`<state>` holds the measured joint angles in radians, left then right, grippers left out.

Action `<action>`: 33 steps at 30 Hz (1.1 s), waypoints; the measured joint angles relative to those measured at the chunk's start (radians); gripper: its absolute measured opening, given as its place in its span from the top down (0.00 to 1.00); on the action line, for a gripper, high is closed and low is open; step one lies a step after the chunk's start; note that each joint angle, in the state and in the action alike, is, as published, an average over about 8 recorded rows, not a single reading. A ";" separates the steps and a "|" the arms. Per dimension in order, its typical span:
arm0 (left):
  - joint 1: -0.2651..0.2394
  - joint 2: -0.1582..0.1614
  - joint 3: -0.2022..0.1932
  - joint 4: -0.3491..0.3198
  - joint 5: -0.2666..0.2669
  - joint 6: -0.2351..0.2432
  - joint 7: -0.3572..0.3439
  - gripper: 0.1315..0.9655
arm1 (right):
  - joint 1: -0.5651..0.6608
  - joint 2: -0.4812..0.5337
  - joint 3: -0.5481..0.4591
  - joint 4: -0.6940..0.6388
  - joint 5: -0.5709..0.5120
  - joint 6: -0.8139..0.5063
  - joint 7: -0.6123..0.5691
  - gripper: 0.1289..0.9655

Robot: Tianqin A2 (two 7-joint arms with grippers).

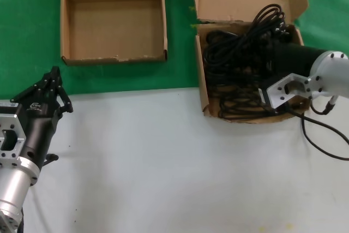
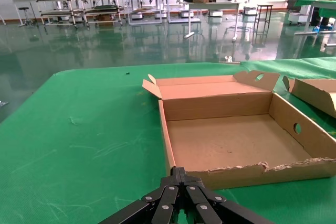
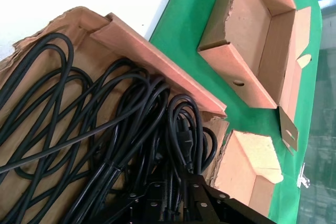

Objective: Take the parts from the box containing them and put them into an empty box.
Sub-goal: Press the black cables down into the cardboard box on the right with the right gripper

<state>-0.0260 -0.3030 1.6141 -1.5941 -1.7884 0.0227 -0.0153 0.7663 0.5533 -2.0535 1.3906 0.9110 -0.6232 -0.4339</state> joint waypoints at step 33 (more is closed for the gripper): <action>0.000 0.000 0.000 0.000 0.000 0.000 0.000 0.98 | 0.024 -0.010 0.016 0.074 -0.076 -0.110 0.065 0.90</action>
<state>-0.0260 -0.3030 1.6141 -1.5941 -1.7884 0.0227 -0.0153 0.7907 0.5430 -2.0376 1.4642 0.8352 -0.7330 -0.3692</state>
